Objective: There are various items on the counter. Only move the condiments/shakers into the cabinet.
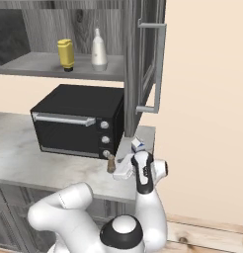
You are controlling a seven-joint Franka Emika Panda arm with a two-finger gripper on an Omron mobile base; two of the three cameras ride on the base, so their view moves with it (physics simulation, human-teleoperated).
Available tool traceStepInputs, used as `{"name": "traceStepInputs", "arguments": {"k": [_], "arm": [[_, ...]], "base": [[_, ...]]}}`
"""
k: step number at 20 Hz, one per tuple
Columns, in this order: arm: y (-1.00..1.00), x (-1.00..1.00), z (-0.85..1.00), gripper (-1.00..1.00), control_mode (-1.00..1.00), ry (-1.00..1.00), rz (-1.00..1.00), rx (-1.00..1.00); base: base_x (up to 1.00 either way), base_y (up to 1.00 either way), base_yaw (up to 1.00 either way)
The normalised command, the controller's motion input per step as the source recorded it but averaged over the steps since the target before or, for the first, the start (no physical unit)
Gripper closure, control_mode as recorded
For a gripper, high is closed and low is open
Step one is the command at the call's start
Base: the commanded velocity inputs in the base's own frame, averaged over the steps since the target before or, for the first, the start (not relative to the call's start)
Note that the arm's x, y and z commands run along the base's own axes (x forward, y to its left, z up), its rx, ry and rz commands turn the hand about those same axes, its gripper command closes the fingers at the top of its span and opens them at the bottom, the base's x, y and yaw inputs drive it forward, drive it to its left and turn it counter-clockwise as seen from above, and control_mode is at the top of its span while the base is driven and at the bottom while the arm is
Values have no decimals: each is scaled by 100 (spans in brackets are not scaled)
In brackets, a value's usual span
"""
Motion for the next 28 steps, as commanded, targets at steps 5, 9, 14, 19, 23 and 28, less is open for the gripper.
{"name": "traceStepInputs", "arguments": {"k": [5,9,14,19,23,28], "arm": [[2,4,0,-100,-100,6,-4,0],[1,8,0,-100,-100,6,-4,0],[4,1,0,100,-100,3,-1,0],[0,0,0,100,-100,0,0,0],[0,-5,1,100,-100,0,0,0],[0,-53,29,100,-100,-3,-4,1]], "base": [[0,0,0],[0,0,0],[0,0,0],[0,0,0],[0,0,0],[0,0,0]]}}
